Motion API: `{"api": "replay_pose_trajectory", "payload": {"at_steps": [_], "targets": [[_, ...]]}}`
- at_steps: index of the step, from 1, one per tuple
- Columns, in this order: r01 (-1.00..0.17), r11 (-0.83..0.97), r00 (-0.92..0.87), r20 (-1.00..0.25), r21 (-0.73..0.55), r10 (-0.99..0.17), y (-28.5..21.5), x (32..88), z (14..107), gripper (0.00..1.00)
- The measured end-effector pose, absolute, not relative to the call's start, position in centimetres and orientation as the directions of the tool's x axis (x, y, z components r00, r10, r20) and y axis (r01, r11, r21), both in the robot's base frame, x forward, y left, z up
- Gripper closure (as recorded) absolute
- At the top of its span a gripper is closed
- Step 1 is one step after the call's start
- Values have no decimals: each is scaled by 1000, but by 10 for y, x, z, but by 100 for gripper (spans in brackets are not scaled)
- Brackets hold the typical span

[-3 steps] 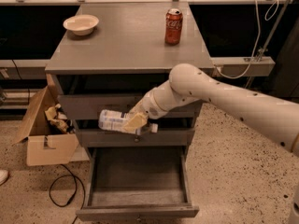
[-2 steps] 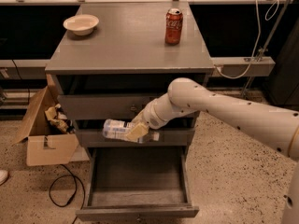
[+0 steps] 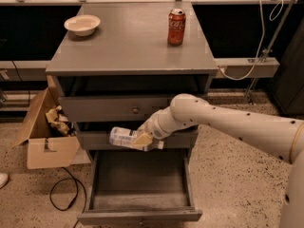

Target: Place blue plastic bottle into bottom drawer

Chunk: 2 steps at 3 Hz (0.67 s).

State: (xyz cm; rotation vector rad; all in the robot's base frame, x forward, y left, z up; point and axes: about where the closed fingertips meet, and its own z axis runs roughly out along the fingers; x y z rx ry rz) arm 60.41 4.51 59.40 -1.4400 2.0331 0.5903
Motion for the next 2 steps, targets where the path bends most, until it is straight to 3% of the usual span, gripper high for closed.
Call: {"api": "replay_pose_trajectory", "payload": {"at_steps": [2], "targets": [[-965, 262, -215, -663, 29, -717, 0, 601, 500, 100]]}}
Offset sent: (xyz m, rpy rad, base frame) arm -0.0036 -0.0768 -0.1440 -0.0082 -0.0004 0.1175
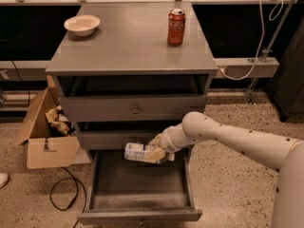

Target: Place blue plastic bottle into bottom drawer

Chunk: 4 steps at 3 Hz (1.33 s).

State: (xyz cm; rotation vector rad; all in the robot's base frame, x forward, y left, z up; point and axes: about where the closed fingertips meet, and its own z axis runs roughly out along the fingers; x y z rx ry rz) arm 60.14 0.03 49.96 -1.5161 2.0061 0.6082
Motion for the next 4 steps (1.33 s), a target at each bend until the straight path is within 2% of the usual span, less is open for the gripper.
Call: {"api": "replay_pose_trajectory", "payload": {"at_steps": [2, 4], "targets": [[-964, 250, -243, -674, 90, -697, -42, 600, 413, 100], [-961, 248, -263, -671, 121, -693, -39, 597, 394, 100]]}}
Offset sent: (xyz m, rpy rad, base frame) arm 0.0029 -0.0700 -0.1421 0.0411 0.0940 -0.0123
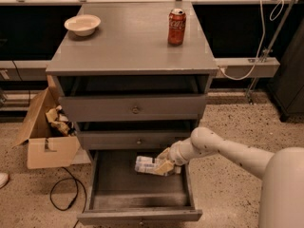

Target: Place blue plastic bottle into bottom drawer

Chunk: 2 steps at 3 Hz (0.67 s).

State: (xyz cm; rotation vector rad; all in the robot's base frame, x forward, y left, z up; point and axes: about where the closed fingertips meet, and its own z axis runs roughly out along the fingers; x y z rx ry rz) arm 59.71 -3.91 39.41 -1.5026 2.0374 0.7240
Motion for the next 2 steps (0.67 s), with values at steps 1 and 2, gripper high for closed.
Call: {"api": "replay_pose_trajectory", "payload": {"at_steps": [1, 2], "targets": [[-966, 222, -251, -679, 132, -690, -38, 600, 354, 100], [-968, 206, -249, -698, 146, -672, -31, 603, 288, 100]]}}
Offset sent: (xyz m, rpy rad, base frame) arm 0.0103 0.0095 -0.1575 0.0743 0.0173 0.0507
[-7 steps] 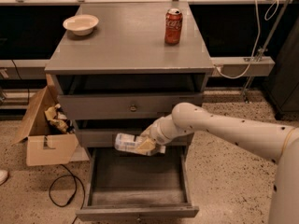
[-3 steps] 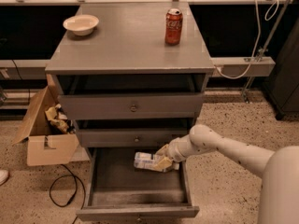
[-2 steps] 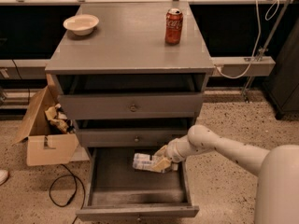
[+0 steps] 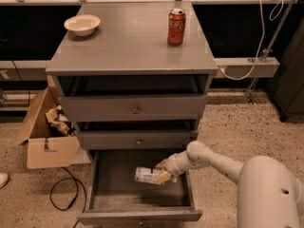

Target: Place blue plastic bottle into bottom drawer

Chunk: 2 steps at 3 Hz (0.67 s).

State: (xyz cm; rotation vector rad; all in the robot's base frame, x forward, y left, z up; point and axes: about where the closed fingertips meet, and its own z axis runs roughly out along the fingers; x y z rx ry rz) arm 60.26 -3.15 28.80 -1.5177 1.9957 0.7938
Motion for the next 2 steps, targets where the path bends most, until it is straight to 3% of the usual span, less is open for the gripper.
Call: {"api": "replay_pose_trajectory", "payload": {"at_steps": [2], "targets": [[-954, 264, -283, -706, 140, -649, -23, 609, 213, 100]]}}
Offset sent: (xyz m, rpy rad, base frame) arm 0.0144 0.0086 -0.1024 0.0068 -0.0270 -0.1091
